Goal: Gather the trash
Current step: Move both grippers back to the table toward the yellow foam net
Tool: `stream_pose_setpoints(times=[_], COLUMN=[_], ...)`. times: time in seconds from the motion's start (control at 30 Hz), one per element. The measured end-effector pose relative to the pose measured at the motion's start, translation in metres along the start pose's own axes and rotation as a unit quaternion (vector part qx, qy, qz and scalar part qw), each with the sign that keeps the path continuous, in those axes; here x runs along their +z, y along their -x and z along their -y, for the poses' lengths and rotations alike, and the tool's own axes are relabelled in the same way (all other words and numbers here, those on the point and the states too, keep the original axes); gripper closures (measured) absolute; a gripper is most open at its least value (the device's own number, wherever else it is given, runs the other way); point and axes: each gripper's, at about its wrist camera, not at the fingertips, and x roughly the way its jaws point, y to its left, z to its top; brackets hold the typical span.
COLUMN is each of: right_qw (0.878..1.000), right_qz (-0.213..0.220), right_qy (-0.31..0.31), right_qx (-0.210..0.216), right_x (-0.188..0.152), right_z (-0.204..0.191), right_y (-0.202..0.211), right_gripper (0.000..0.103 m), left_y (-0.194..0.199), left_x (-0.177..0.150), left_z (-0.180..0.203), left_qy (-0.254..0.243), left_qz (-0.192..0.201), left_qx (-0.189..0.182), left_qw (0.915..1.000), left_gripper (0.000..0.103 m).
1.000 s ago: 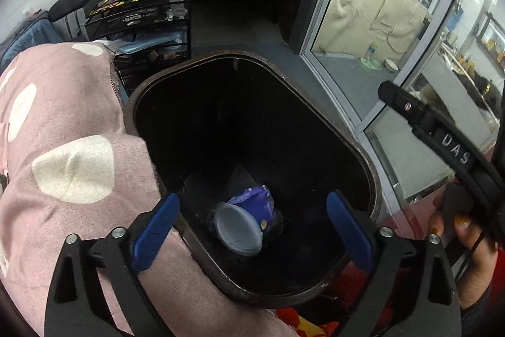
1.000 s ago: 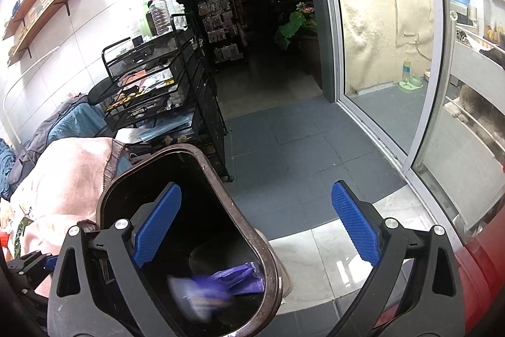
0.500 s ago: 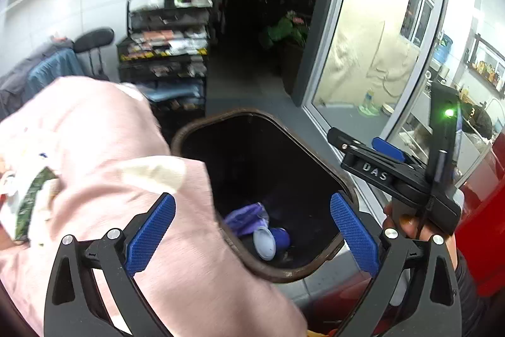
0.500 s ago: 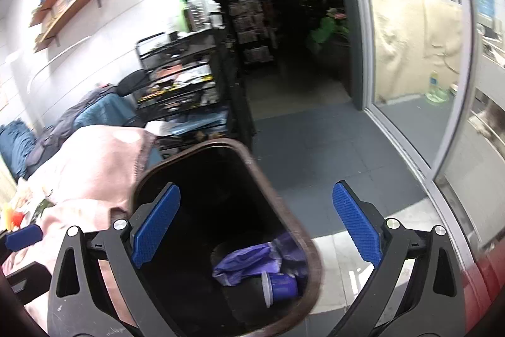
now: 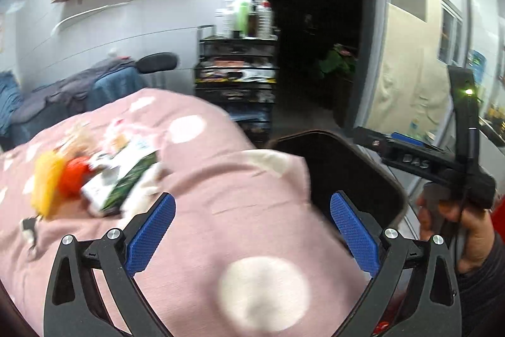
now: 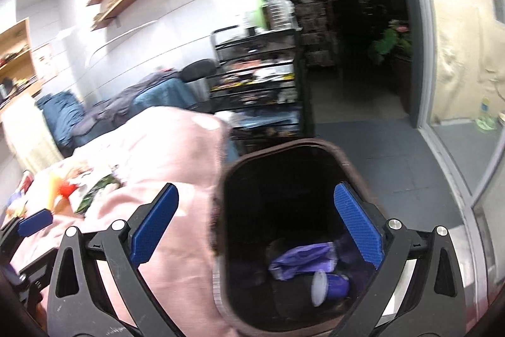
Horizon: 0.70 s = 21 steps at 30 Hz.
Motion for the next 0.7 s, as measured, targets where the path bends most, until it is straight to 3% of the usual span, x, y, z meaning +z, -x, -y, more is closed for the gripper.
stream_pose_setpoints(times=[0.3, 0.53, 0.7], right_qw=[0.995, 0.983, 0.971], right_qz=[-0.029, -0.061, -0.093], right_qy=[0.054, 0.077, 0.092], right_qx=[0.082, 0.154, 0.199], right_x=[0.003, 0.007, 0.010], right_z=[-0.067, -0.115, -0.153], right_y=[-0.017, -0.025, -0.035], right_gripper=[0.006, 0.006, 0.006], left_y=[0.015, 0.015, 0.010], left_x=[-0.017, -0.022, -0.020], left_z=[-0.089, -0.147, -0.179], left_qy=[0.078, 0.076, 0.070], left_qz=[-0.011, -0.040, -0.055], left_qx=[0.088, 0.173, 0.200], left_qw=[0.9930, 0.9811, 0.9759], left_gripper=[0.005, 0.006, 0.007])
